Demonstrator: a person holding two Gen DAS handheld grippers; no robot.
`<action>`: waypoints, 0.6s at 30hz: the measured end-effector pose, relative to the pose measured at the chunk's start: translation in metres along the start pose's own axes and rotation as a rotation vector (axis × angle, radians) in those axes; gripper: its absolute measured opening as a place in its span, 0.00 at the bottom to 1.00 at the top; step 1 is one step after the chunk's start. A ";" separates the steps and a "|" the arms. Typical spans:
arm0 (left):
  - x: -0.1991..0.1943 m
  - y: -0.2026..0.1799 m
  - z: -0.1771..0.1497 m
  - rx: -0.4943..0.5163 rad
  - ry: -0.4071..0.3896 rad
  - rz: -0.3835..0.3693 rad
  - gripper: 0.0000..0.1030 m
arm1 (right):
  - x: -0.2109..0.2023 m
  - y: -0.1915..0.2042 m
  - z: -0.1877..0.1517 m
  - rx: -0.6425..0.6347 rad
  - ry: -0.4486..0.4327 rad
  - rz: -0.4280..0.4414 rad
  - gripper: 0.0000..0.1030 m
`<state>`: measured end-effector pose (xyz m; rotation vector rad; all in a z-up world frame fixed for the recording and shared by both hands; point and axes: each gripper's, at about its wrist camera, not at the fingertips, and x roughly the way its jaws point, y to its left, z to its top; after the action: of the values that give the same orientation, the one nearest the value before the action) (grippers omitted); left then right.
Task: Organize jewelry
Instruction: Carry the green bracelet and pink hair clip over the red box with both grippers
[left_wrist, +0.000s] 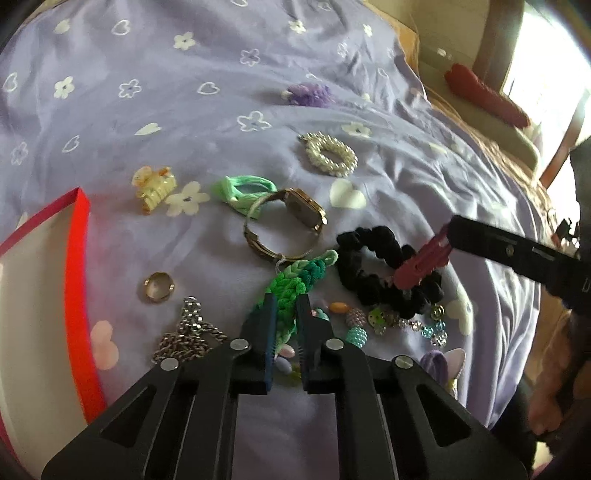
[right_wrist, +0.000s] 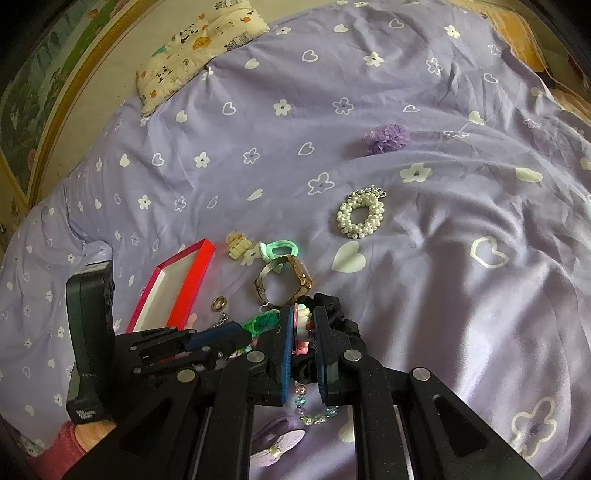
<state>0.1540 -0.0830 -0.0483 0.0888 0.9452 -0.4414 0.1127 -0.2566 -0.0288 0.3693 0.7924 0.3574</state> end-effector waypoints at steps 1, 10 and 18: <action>-0.003 0.002 0.000 -0.007 -0.007 0.003 0.07 | 0.000 0.001 0.000 -0.001 0.001 0.002 0.10; -0.056 0.031 -0.016 -0.117 -0.099 0.027 0.06 | 0.005 0.029 -0.001 -0.033 0.009 0.049 0.10; -0.099 0.070 -0.044 -0.225 -0.153 0.089 0.06 | 0.028 0.074 -0.013 -0.089 0.071 0.125 0.10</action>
<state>0.0987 0.0241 -0.0034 -0.1058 0.8307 -0.2535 0.1087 -0.1775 -0.0209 0.3251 0.8214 0.5237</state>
